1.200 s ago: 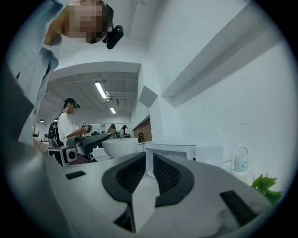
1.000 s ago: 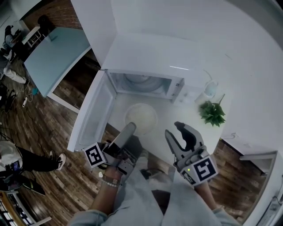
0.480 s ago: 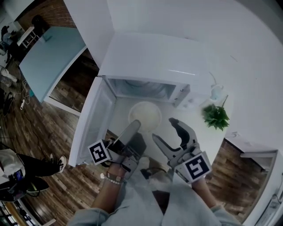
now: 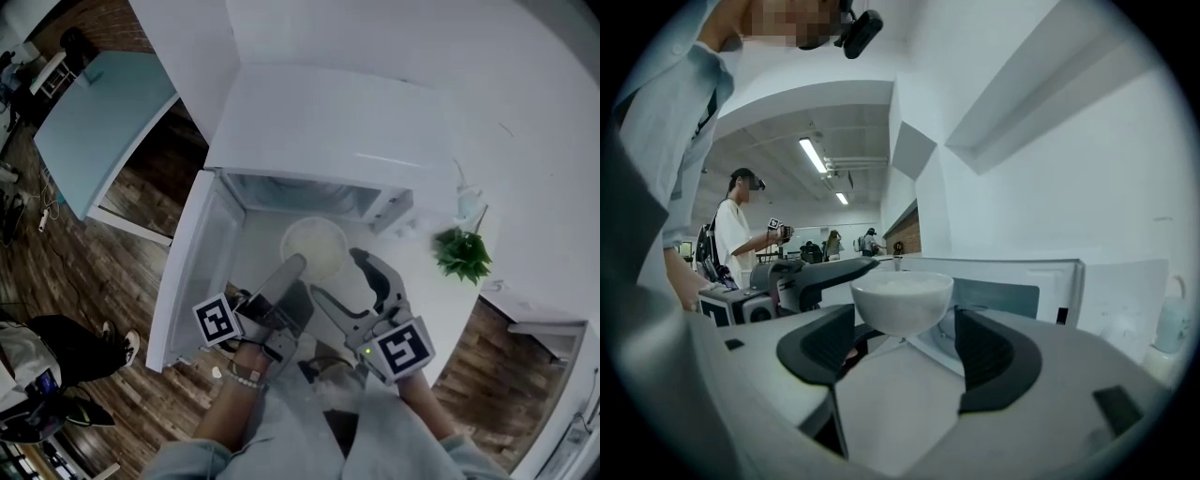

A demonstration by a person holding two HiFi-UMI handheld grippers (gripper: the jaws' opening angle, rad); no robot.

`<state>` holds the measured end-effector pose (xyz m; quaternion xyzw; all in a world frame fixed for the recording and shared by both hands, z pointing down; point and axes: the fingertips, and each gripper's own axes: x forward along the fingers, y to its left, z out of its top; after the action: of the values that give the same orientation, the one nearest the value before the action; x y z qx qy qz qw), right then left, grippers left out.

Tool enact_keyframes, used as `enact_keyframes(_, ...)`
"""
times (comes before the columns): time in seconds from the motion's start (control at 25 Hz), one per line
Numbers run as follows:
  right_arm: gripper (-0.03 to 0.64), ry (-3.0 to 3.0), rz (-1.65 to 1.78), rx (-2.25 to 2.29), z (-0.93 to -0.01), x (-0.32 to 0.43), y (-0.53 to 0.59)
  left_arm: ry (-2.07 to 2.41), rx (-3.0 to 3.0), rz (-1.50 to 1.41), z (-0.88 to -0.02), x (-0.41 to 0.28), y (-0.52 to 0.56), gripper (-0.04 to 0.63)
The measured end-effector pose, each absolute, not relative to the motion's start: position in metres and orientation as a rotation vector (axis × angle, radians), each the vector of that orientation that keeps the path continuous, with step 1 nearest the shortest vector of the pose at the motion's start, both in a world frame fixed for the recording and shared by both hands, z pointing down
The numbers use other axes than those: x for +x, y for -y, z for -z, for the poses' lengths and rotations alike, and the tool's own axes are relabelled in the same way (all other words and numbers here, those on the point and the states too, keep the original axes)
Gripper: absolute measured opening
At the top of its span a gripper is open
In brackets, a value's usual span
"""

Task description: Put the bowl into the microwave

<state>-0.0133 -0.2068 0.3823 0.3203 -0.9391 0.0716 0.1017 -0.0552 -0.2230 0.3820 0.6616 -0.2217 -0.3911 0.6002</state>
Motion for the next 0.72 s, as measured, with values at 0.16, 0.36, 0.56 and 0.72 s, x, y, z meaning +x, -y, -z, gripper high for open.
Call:
enact_keyframes(0.16, 0.327, 2.761, -0.244, 0.952, -0.392, -0.016, 0.216, 0.514, 1.527, 0.881, -0.391, -0.053, 0.231, 0.262)
enact_keyframes(0.36, 0.321, 2.733, -0.238, 0.994, -0.402, -0.016, 0.228, 0.52, 1.515, 0.864, -0.404, -0.053, 0.243, 0.262)
enact_keyframes(0.56, 0.321, 2.715, -0.294, 1.025, -0.415, -0.013, 0.24, 0.524, 1.509, 0.834, -0.417, -0.049, 0.256, 0.262)
enact_keyframes(0.72, 0.315, 2.679, -0.283, 1.028, -0.428, -0.013, 0.249, 0.532, 1.492, 0.834, -0.431, -0.05, 0.265, 0.262)
